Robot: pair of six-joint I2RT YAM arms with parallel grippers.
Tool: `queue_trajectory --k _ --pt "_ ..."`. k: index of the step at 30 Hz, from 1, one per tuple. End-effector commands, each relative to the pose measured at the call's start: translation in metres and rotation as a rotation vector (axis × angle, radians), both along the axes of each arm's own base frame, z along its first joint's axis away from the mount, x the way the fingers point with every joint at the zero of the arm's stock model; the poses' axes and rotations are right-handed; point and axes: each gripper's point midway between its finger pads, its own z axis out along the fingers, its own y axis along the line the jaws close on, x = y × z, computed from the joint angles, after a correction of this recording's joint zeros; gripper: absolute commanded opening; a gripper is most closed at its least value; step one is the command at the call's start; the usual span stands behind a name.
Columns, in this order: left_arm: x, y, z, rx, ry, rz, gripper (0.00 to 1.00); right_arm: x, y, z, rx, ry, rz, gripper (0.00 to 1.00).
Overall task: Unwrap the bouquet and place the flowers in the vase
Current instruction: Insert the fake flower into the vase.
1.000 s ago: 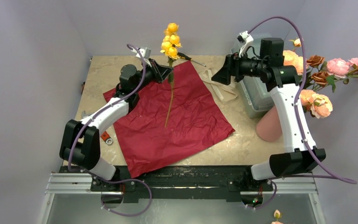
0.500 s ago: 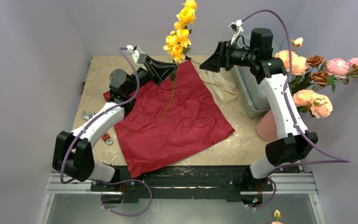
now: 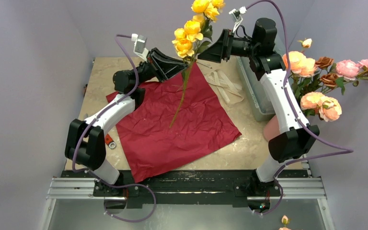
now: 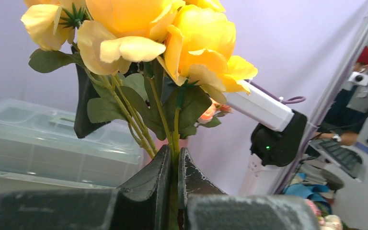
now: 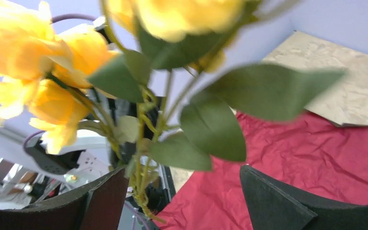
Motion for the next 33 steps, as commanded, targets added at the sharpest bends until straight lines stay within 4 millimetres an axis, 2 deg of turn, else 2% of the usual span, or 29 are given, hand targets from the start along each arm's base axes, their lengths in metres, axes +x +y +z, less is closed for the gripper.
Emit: queue_trajectory --k 1,5,11,17,20,22,23,24,25,26,30,31,33 --pt "-0.028 0.003 0.025 -0.061 -0.035 -0.153 0.00 -0.026 0.008 0.054 0.072 -0.145 0.110 0.89" --pt "-0.030 0.001 0.026 -0.049 -0.031 -0.163 0.00 -0.035 0.007 0.066 0.093 -0.172 0.136 0.81" --pt "-0.036 -0.010 0.023 -0.032 -0.029 -0.185 0.00 -0.032 0.010 0.065 0.128 -0.146 0.157 0.66" --pt "-0.042 -0.017 0.024 -0.022 -0.040 -0.203 0.00 -0.029 0.010 0.060 0.147 -0.106 0.156 0.64" --pt "-0.041 -0.017 0.018 -0.009 -0.027 -0.197 0.00 -0.028 0.008 0.066 0.152 -0.118 0.147 0.51" --pt "-0.039 -0.019 0.011 0.008 -0.020 -0.186 0.00 -0.029 0.005 0.070 0.144 -0.142 0.144 0.34" --pt "-0.036 -0.019 0.007 0.024 -0.014 -0.174 0.00 -0.032 0.003 0.073 0.138 -0.165 0.147 0.22" --pt "-0.031 -0.020 0.001 0.044 0.001 -0.152 0.06 -0.035 0.001 0.076 0.131 -0.187 0.145 0.11" --pt "-0.023 -0.021 -0.007 0.069 0.029 -0.123 0.20 -0.036 -0.002 0.080 0.124 -0.208 0.133 0.02" --pt "-0.014 -0.021 -0.014 0.094 0.048 -0.084 0.32 -0.038 -0.005 0.084 0.118 -0.232 0.117 0.00" --pt "0.016 -0.018 -0.036 0.206 0.066 0.071 0.72 -0.044 -0.020 0.083 0.079 -0.260 0.037 0.00" --pt "0.022 -0.016 -0.039 0.220 0.060 0.106 0.80 -0.047 -0.025 0.084 0.067 -0.274 0.015 0.00" --pt "0.030 -0.012 -0.043 0.244 0.053 0.150 0.88 -0.050 -0.037 0.081 0.031 -0.282 -0.038 0.00"
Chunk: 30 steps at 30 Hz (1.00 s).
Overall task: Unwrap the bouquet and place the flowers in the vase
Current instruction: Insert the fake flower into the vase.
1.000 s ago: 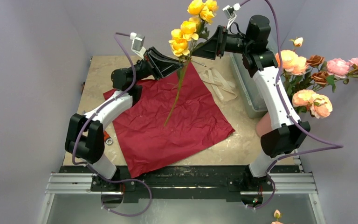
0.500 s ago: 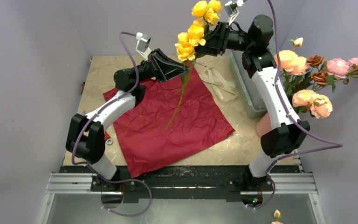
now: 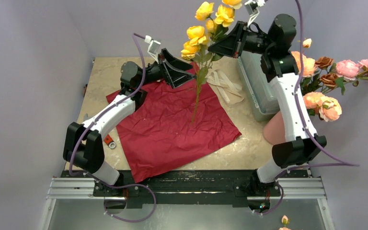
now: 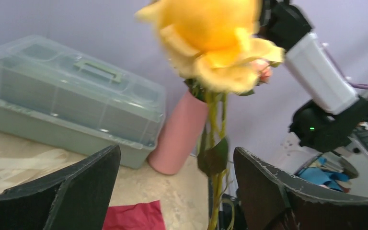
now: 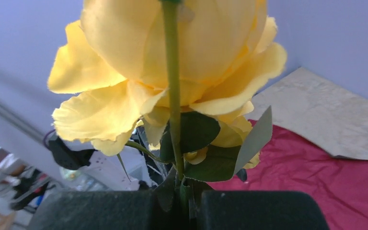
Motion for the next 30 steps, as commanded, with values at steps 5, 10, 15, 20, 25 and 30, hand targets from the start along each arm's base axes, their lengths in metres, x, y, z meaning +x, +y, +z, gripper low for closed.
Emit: queue_trajectory --k 5,10,15,20,25,30 --pt "0.039 0.024 -0.015 0.115 -0.041 0.221 1.00 -0.042 -0.056 0.028 -0.143 -0.270 -0.258 0.00" --pt "0.054 0.027 -0.033 0.136 -0.003 0.269 1.00 -0.063 -0.084 0.041 -0.249 -0.402 -0.421 0.00" --pt "0.062 0.023 -0.043 0.124 0.018 0.268 1.00 -0.085 -0.114 0.051 -0.378 -0.510 -0.597 0.00" --pt "0.063 0.023 -0.043 0.088 0.017 0.267 1.00 -0.103 -0.142 0.059 -0.501 -0.582 -0.736 0.00" --pt "0.061 0.022 -0.050 0.090 0.035 0.260 1.00 -0.113 -0.166 0.073 -0.581 -0.640 -0.847 0.00" --pt "0.057 0.023 -0.052 0.098 0.040 0.255 1.00 -0.118 -0.188 0.090 -0.638 -0.682 -0.951 0.00"
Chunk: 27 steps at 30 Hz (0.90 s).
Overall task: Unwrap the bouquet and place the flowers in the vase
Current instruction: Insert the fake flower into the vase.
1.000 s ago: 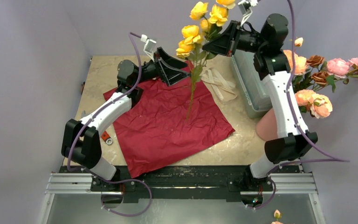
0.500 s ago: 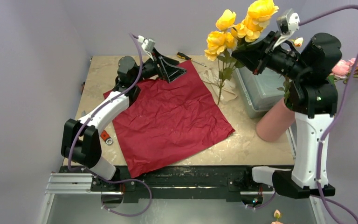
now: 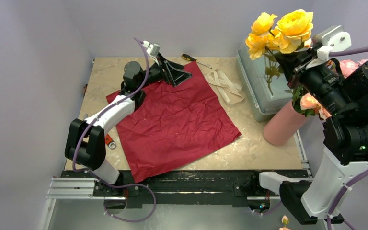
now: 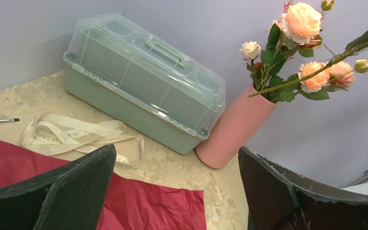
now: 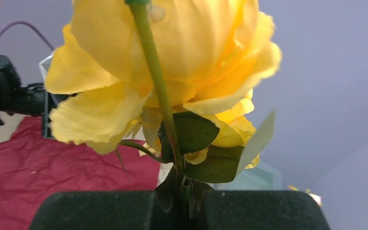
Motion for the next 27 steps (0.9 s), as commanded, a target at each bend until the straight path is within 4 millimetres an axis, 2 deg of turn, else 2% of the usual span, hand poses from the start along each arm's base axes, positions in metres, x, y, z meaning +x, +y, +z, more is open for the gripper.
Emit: queue_trajectory --k 1,6,14,19,24,27 --pt "-0.006 0.003 0.012 -0.017 -0.044 0.002 1.00 0.003 -0.029 0.009 -0.073 -0.036 -0.148 0.00" --pt "-0.008 0.003 0.012 -0.005 -0.054 -0.002 1.00 -0.001 -0.049 0.001 -0.096 -0.024 -0.250 0.00" --pt "-0.005 0.000 0.007 -0.016 -0.038 -0.016 1.00 -0.015 -0.064 0.004 -0.065 -0.028 -0.331 0.00" --pt "-0.002 -0.003 0.002 -0.031 -0.021 -0.028 1.00 -0.024 -0.062 0.018 -0.023 -0.063 -0.333 0.00" --pt "-0.002 -0.005 0.002 -0.041 -0.019 -0.046 1.00 -0.019 -0.048 0.021 0.052 -0.053 -0.250 0.00" --pt "-0.005 -0.004 0.005 -0.039 -0.030 -0.050 1.00 -0.019 -0.048 0.027 0.066 -0.061 -0.251 0.00"
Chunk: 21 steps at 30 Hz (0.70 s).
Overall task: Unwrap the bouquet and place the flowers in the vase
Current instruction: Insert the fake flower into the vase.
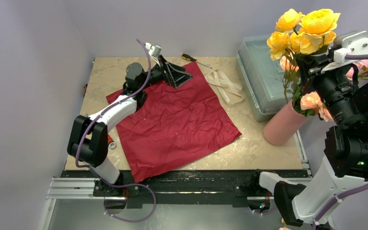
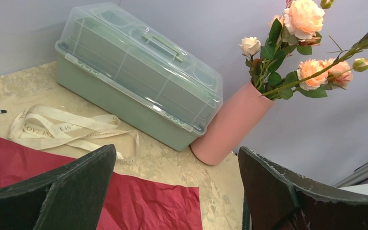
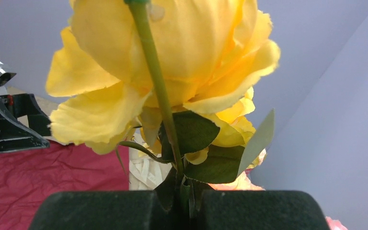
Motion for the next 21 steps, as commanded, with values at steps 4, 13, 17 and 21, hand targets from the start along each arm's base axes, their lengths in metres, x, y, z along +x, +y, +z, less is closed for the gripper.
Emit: queue_trajectory --k 4,13,17,21 --pt "-0.011 0.002 0.016 -0.010 -0.073 -0.022 1.00 -0.003 0.004 0.024 0.038 -0.071 0.017 0.00" --pt "-0.010 0.001 0.013 -0.009 -0.065 -0.023 1.00 -0.010 -0.004 0.031 0.032 -0.091 -0.033 0.00" --pt "-0.009 0.001 0.012 -0.014 -0.067 -0.026 1.00 -0.014 -0.006 0.031 0.033 -0.094 -0.048 0.00" --pt "-0.009 0.000 0.013 -0.021 -0.066 -0.032 1.00 -0.019 -0.012 0.025 0.020 -0.084 -0.086 0.00"
